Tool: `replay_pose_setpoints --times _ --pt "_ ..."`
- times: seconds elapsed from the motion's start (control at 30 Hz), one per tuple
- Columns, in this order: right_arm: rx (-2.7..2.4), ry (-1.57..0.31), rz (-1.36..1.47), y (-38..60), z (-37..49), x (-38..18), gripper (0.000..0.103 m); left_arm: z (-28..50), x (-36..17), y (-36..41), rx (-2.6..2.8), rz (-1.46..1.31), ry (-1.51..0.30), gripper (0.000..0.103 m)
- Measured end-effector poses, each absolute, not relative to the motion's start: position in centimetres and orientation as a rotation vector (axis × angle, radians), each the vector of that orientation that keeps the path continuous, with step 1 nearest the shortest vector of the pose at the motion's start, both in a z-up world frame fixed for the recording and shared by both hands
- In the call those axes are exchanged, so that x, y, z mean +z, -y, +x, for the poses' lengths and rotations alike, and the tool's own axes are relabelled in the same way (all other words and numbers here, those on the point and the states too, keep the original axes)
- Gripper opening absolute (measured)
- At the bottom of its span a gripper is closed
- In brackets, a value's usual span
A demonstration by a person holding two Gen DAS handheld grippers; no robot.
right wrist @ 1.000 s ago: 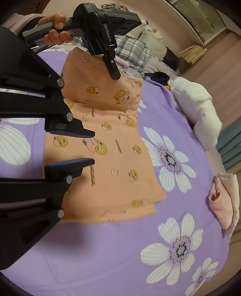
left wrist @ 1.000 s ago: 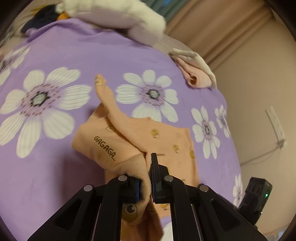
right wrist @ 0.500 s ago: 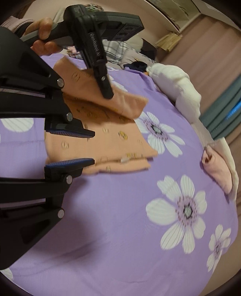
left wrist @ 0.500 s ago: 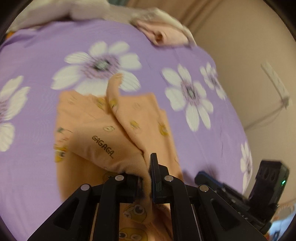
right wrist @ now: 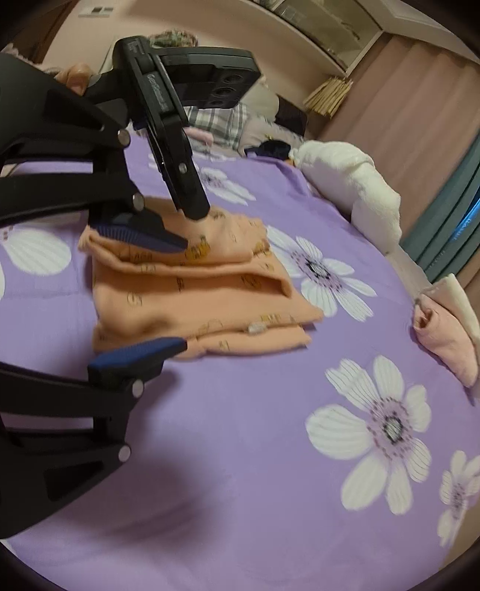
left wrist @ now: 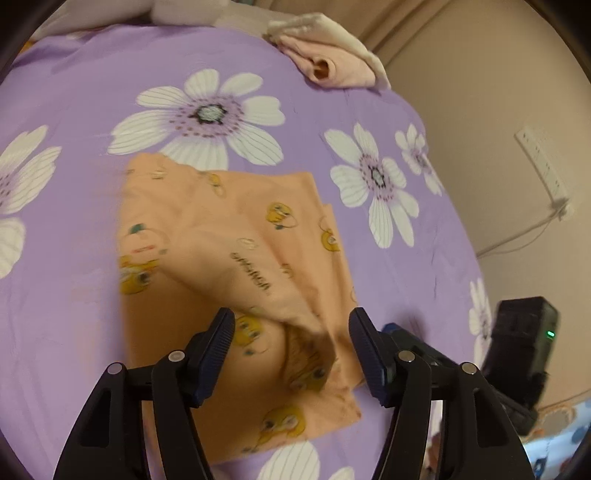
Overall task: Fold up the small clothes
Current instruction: 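Lift the side edge with the left gripper and fold it across the shirt, then open the left gripper and release the folded side onto the shirt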
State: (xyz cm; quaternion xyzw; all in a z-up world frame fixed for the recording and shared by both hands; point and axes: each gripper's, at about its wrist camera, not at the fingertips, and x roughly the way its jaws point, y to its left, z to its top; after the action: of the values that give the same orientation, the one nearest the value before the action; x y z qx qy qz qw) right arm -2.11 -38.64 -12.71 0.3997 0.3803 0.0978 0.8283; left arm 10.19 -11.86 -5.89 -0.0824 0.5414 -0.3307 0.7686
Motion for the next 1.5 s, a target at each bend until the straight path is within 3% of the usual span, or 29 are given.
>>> replay_pose_setpoints --times 0.1,0.23,0.4,0.5,0.67,0.8,0.87,0.97,1.5 --pt "0.233 -0.83 0.872 38.1 -1.3 -13.0 0.052 9.6 -6.0 9.2 -0.697 -0.233 -1.16 0.063" --pt "0.247 -0.83 0.722 36.1 -0.1 -11.4 0.064 8.7 -6.9 5.8 -0.662 -0.298 -1.164 0.063" --pt "0.221 -0.808 0.245 30.6 2.2 -8.0 0.07 7.1 -7.7 2.8 -0.629 -0.344 -1.169 0.063" --pt "0.203 -0.831 0.027 27.4 4.1 -8.2 0.071 6.7 -7.7 2.0 -0.636 -0.371 -1.171 0.063" --pt "0.211 -0.889 -0.038 25.7 7.1 -10.1 0.069 6.4 -7.8 1.1 -0.652 -0.4 -1.18 0.063" --pt "0.145 -0.926 0.182 29.4 9.3 -10.9 0.059 6.1 -8.1 1.0 -0.658 -0.404 -1.187 0.063" --pt "0.142 -0.925 0.502 34.0 9.6 -11.6 0.059 5.9 -8.2 0.8 -0.66 -0.403 -1.191 0.063" --pt "0.149 -0.898 0.73 38.0 8.7 -12.4 0.062 5.9 -8.6 0.7 -0.661 -0.407 -1.201 0.063" --pt "0.378 -0.954 0.859 36.5 7.0 -14.1 0.059 5.5 -9.1 0.0 -0.648 -0.417 -1.212 0.063"
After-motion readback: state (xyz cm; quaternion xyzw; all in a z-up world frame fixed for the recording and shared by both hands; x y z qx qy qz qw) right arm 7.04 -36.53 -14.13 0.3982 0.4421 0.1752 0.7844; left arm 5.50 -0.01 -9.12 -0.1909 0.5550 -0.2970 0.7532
